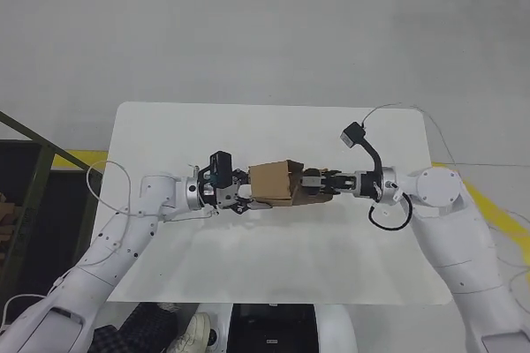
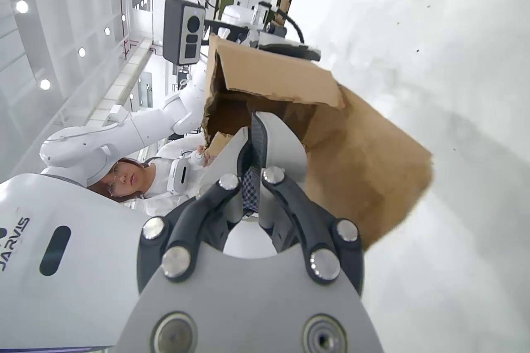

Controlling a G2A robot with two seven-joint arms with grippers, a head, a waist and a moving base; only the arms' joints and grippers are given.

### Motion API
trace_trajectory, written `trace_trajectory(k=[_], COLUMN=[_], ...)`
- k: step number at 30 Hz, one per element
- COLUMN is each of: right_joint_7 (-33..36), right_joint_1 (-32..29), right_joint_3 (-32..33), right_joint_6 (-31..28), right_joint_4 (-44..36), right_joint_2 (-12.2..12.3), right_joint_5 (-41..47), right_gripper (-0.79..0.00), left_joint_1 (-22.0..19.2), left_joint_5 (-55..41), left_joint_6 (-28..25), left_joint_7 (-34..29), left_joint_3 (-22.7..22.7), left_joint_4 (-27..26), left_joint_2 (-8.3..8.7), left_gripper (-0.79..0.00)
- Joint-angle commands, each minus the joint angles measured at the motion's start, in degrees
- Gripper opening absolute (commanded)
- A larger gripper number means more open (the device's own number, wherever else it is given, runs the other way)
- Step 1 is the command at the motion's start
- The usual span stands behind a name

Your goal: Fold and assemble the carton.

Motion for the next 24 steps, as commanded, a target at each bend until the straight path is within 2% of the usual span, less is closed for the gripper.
trace_trajectory(k=[1, 8, 24], right_joint_7=[-0.88, -2.77, 2.51], right_joint_1=[-0.13, 1.97, 5.08], right_joint_3=[1.26, 2.05, -7.16], right_joint_6=[-0.03, -1.44, 0.6], right_joint_4=[-0.22, 1.79, -0.8], right_joint_2=[0.24, 0.26, -0.8], right_joint_5=[0.01, 1.9, 0.72], right_gripper=[-0.785, -0.785, -0.785], left_joint_1=[0.23, 1.07, 1.87], left_joint_5=[0.06, 0.27, 0.26], left_joint_6=[0.03, -0.08, -0.22], left_joint_7=[0.1, 0.07, -0.43], left_joint_3=[-0.12, -0.45, -1.33], left_joint_4=[-0.28, -1.68, -2.88], left_joint_2=[0.02, 0.11, 0.27], left_gripper=[-0.394, -0.422, -0.419])
